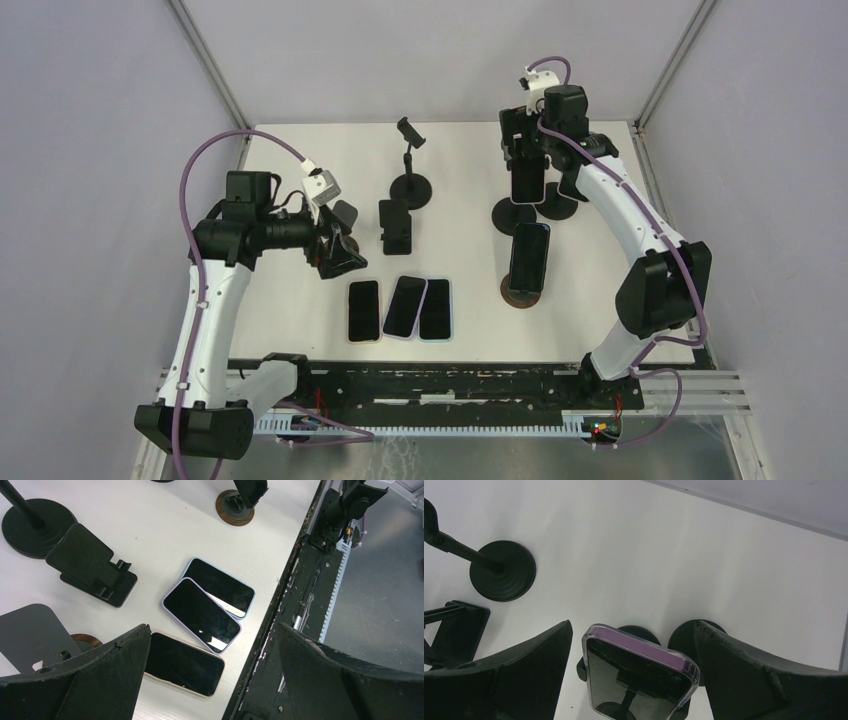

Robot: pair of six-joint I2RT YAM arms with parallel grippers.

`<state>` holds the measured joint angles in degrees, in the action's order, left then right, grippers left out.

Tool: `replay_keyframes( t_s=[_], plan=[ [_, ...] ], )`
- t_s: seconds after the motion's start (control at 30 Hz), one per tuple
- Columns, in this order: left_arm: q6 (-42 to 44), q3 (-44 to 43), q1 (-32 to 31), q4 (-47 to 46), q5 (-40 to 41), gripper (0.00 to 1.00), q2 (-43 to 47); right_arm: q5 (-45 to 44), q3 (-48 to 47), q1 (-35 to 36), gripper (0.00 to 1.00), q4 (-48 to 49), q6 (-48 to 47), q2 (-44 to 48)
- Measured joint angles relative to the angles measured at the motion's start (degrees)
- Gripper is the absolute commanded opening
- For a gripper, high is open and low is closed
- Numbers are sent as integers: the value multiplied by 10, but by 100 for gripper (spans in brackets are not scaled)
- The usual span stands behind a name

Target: Remove the phone from the phone stand

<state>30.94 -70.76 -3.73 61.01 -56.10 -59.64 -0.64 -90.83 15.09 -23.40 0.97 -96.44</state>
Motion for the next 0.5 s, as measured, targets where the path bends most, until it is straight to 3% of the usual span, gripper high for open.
replay_keyframes(
  t_s=[0.27, 0.5],
  plan=[
    [0, 0, 0, -1, -1, 100, -4, 20, 0, -2, 37, -3, 1, 0],
    [1, 0, 0, -1, -1, 100, -4, 67, 10, -5, 25, 26, 34, 4]
  ],
)
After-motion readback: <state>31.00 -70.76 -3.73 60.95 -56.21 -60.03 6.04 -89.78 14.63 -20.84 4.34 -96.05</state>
